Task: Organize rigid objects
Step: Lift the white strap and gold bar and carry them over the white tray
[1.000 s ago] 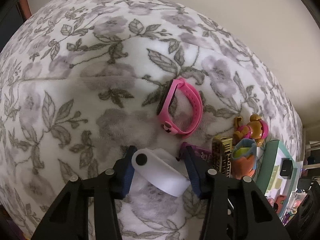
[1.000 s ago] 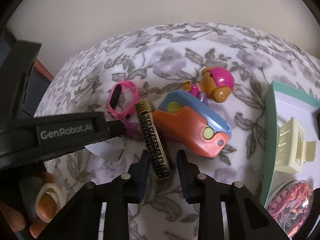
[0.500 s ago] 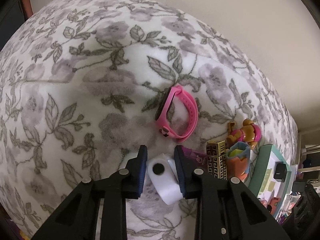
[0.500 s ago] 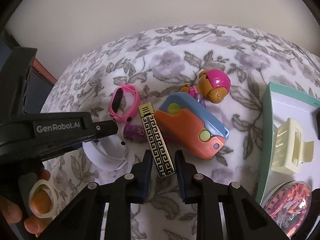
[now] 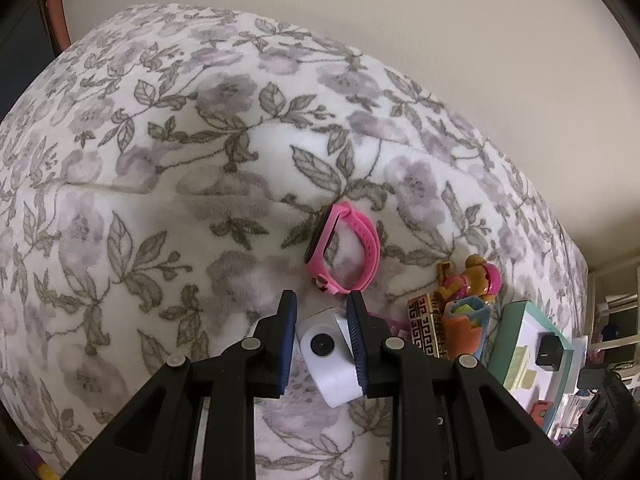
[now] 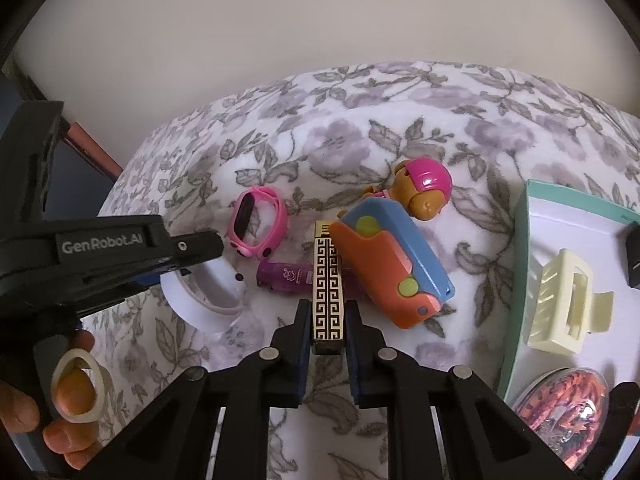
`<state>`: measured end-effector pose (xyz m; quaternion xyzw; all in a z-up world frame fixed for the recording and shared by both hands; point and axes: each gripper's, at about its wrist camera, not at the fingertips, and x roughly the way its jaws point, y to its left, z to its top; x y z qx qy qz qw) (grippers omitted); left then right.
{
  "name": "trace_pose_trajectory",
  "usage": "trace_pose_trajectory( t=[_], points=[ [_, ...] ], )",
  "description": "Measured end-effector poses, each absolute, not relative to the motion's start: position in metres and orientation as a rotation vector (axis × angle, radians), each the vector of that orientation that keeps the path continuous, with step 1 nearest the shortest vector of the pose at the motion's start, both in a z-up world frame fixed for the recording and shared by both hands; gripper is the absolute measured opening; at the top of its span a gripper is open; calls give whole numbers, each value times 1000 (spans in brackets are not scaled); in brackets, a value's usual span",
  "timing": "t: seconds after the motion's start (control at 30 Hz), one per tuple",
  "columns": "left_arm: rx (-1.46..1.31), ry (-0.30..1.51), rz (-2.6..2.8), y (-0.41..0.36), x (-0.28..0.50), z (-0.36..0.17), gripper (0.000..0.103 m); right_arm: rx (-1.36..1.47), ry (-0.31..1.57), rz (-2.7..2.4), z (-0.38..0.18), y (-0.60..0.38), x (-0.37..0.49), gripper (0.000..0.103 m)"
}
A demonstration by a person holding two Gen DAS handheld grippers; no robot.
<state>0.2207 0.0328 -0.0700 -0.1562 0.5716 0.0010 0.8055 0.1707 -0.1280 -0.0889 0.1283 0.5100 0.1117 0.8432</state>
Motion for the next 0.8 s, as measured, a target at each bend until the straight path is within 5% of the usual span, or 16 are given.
trace_pose_trajectory(
  t=[0.8],
  points=[
    [-357, 1044, -84, 20, 207, 5, 27, 313, 875, 206, -3, -176, 154, 16]
  ],
)
